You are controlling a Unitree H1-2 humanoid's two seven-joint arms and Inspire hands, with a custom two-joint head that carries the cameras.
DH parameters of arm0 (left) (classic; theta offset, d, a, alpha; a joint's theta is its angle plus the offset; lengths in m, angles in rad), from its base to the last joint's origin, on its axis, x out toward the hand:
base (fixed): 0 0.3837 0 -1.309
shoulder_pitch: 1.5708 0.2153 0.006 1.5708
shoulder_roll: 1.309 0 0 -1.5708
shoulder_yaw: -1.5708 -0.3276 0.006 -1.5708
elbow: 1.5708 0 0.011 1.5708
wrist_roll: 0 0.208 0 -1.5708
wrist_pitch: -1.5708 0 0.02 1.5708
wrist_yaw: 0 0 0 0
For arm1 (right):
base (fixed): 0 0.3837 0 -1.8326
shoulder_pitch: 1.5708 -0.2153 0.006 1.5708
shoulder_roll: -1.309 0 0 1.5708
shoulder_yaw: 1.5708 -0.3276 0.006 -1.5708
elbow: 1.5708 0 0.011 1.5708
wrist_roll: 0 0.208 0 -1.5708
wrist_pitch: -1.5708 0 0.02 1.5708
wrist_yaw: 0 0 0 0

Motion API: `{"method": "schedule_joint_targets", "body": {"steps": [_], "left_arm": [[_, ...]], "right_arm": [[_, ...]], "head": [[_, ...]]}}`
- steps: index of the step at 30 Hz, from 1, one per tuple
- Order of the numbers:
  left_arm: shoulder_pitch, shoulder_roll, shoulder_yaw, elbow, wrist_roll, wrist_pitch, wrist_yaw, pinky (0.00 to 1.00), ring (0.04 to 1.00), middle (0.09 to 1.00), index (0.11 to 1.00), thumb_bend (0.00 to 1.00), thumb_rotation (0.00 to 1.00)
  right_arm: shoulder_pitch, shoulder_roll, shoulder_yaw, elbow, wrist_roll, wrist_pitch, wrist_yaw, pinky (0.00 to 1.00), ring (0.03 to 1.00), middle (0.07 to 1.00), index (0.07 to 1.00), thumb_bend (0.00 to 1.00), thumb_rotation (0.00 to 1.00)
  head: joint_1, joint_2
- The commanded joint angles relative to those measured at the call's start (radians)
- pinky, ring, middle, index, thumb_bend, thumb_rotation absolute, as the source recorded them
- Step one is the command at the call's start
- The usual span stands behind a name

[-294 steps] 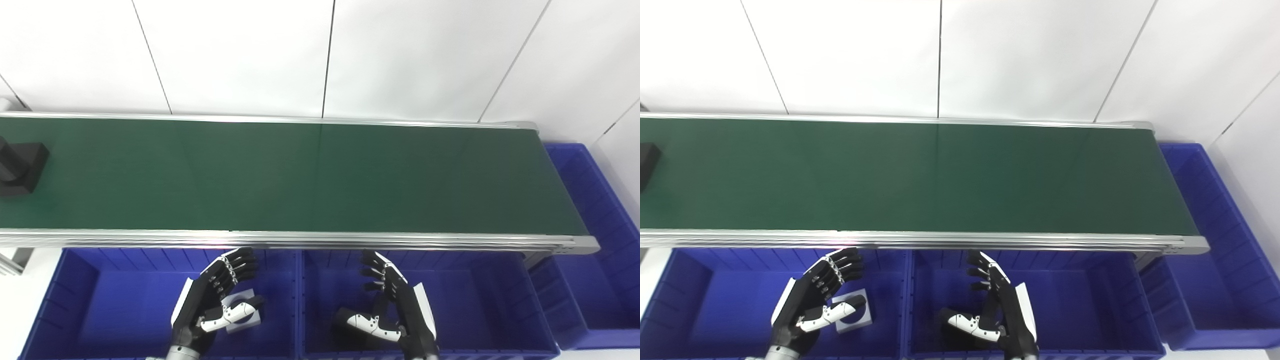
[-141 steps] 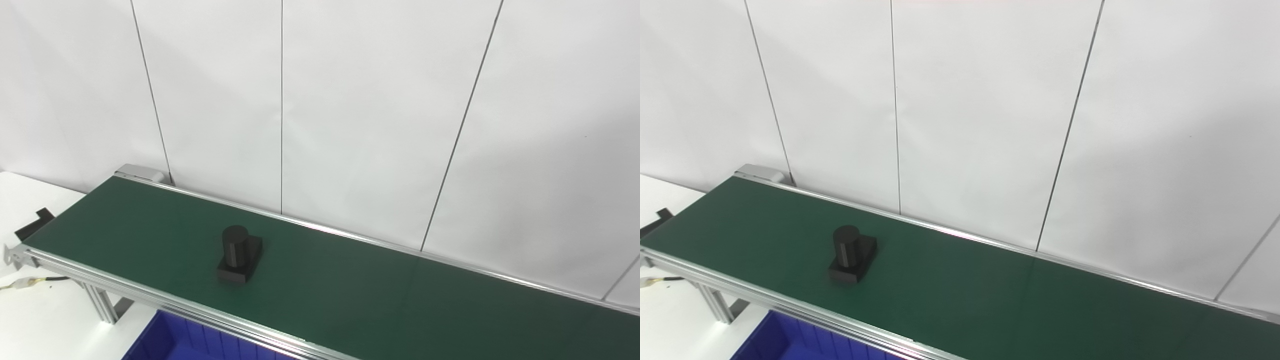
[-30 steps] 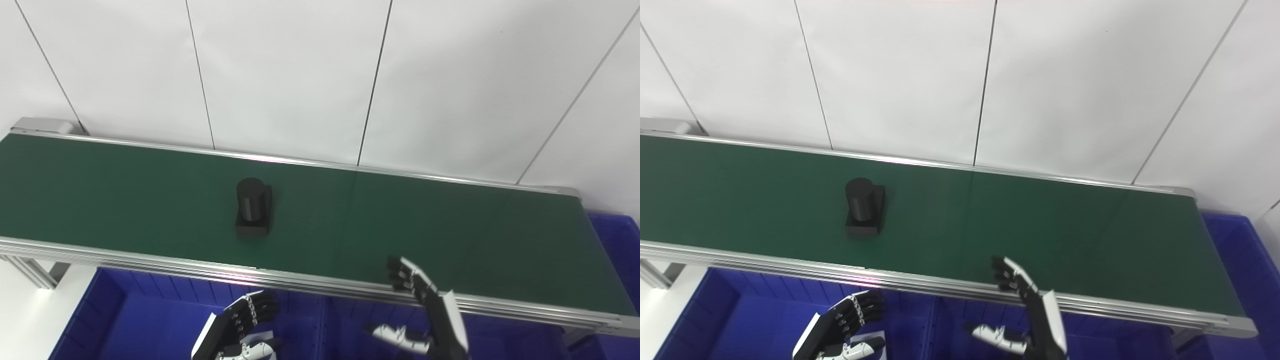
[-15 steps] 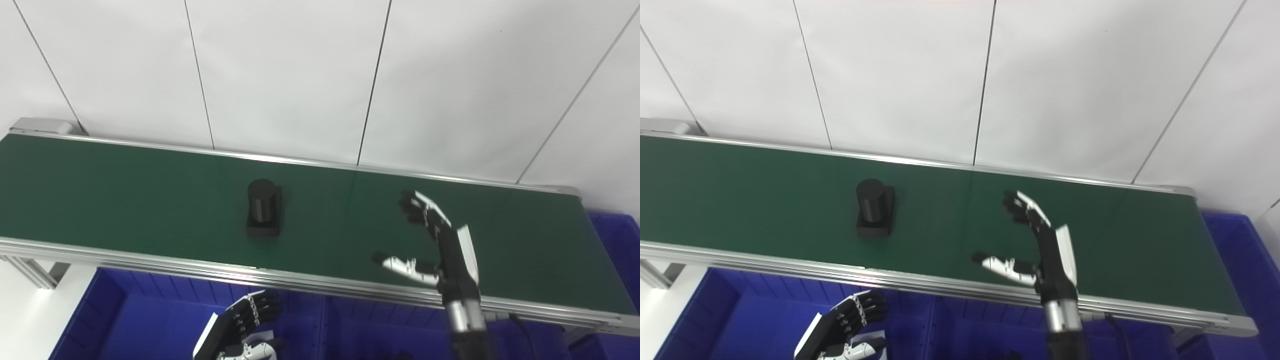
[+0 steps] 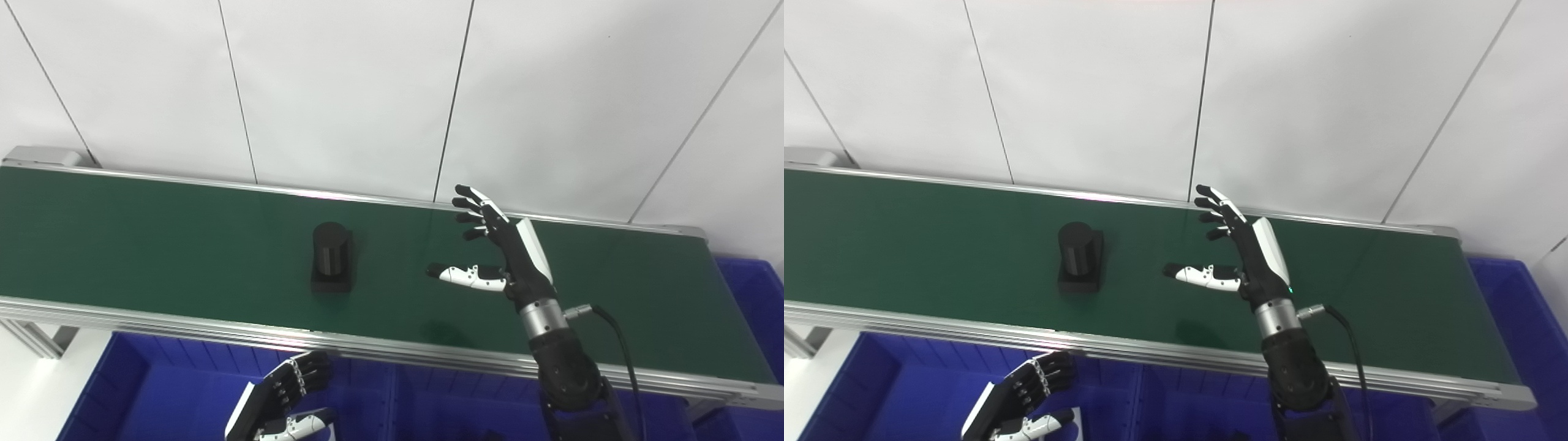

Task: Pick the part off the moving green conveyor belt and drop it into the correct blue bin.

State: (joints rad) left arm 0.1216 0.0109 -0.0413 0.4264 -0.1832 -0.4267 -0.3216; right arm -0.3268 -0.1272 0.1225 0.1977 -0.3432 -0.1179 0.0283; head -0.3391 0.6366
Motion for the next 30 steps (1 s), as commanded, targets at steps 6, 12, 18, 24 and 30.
{"method": "schedule_joint_targets", "body": {"steps": [6,12,18,24,30], "left_arm": [[-0.016,-0.023,0.006,-0.012,-0.004,-0.041,-0.006,0.72,0.718,0.729,0.718,0.63,0.0],[-0.021,-0.022,0.015,-0.01,0.024,-0.042,0.004,0.72,0.719,0.731,0.721,0.62,0.0],[-0.02,-0.023,0.017,-0.014,0.035,-0.042,0.004,0.72,0.72,0.733,0.722,0.61,0.0],[-0.008,-0.018,0.019,-0.026,0.047,-0.041,0.012,0.74,0.732,0.739,0.729,0.61,0.0],[-0.005,-0.02,0.026,-0.024,0.052,-0.041,0.025,0.77,0.738,0.736,0.72,0.61,0.0]], "right_arm": [[-0.147,0.002,0.05,0.126,-0.025,-0.011,0.006,0.79,0.906,0.955,1.0,0.8,0.27],[-0.258,0.032,0.095,0.265,-0.017,-0.002,0.046,0.79,0.991,1.0,1.0,0.86,0.27],[-0.347,0.078,0.146,0.43,-0.047,-0.031,0.012,0.78,0.951,0.994,1.0,0.88,0.26],[-0.366,0.116,0.155,0.493,-0.019,-0.072,0.016,0.85,0.997,1.0,1.0,0.87,0.24],[-0.381,0.124,0.187,0.535,-0.046,-0.061,0.02,0.92,0.991,0.994,1.0,0.9,0.3]], "head": [[0.048,-0.014],[0.118,-0.026],[0.138,-0.031],[0.137,-0.038],[0.151,-0.047]]}}
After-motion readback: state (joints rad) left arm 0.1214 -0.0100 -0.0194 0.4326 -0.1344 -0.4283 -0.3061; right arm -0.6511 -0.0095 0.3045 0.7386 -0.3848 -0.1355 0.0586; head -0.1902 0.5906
